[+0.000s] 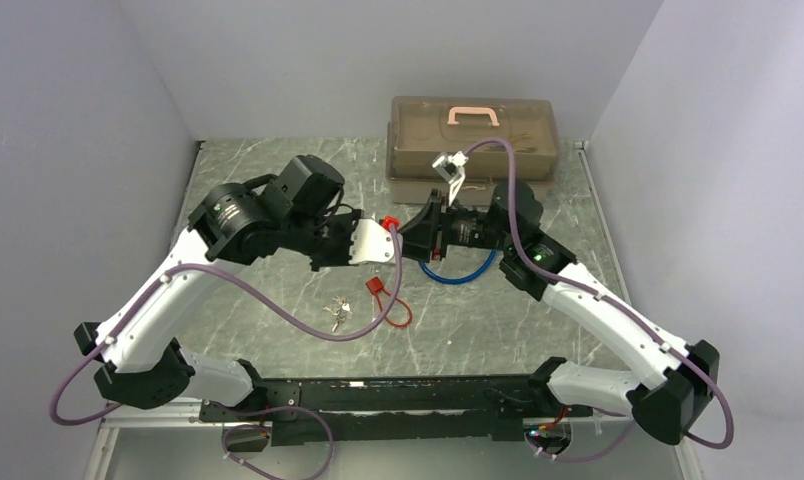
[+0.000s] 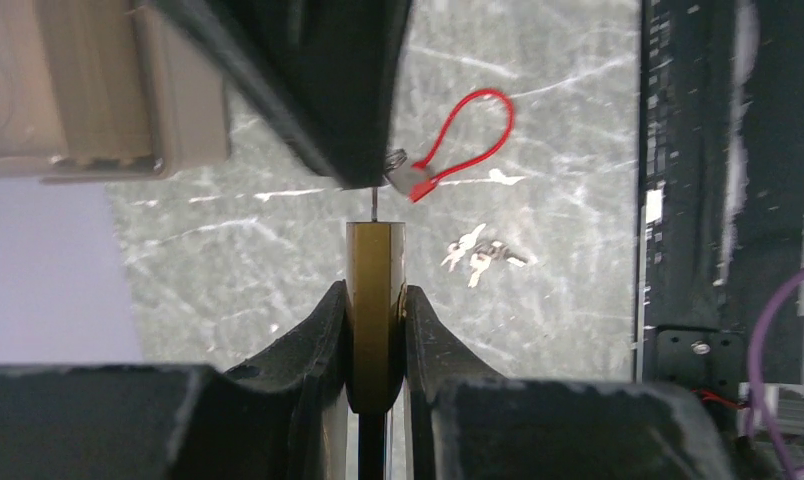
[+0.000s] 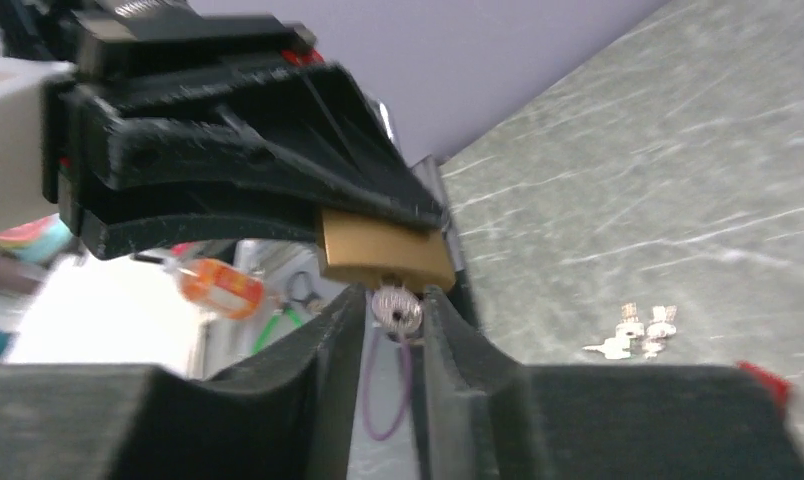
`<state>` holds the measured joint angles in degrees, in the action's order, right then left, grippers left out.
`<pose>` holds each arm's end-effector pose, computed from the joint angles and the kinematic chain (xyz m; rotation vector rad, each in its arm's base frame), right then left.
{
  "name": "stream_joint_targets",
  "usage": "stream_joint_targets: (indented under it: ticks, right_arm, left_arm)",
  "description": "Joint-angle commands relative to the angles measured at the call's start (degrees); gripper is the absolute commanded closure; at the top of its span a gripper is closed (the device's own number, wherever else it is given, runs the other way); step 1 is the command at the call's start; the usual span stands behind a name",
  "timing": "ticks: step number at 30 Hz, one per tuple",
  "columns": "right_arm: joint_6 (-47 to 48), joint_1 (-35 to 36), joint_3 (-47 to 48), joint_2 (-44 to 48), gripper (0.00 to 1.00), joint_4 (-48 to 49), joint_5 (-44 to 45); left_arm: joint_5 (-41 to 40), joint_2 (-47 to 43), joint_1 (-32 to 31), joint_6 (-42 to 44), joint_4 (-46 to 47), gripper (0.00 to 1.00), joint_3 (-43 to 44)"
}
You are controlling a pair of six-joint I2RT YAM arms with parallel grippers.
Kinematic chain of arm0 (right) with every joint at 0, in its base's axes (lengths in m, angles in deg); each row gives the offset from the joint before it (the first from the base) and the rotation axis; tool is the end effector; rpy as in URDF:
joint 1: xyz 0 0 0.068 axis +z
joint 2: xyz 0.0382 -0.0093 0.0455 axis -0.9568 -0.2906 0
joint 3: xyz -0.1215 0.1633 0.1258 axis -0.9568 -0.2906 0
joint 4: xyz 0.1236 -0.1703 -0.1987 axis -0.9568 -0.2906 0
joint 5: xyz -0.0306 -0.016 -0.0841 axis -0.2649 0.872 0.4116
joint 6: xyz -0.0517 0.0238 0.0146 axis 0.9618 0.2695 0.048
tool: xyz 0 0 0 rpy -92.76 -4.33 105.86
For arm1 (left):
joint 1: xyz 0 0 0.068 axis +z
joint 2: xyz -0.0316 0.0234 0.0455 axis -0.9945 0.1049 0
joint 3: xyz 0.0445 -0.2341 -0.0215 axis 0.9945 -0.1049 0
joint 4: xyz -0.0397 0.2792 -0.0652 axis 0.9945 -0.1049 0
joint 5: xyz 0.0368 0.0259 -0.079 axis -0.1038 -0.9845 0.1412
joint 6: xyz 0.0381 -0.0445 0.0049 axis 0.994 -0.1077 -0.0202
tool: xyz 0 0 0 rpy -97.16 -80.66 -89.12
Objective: Unlock with the key
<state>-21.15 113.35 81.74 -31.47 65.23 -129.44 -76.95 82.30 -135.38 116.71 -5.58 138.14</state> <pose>0.2163 0.2206 0.3489 -0.6601 1.7032 1.6304 0.1510 -0.2034 0.4406 1.8436 1.5446 -0.3086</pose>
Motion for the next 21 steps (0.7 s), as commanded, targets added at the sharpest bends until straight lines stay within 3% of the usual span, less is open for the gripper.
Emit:
stream_joint_targets:
  ticks: [1,3,6,10,21]
  right_arm:
    - [16.89,-1.46,7.67,5.33,0.61,-10.12,3.73]
    - [20.25,-1.44,8.25,6.45,0.51,-10.33,2.59]
    - [22.65,-1.46,9.17,6.37,0.46,-11.11,0.1]
    - [22.59,-1.18,8.41,5.97,0.46,-10.09,-3.84]
    - [18.34,0.5,6.35,3.35,0.52,-2.92,-3.0]
  left_arm:
    - [12.16,2.44,1.17,-4.12,0.89,1.0,2.88]
    - [17.24,4.27,3.01,-5.61,-1.44,1.0,4.76]
    - [23.7,6.66,6.34,-7.15,-3.76,1.0,8.03]
    - [27.25,8.01,8.78,-7.89,-4.24,1.0,11.06]
    - [30.85,8.78,9.13,-10.19,-4.41,1.0,13.4]
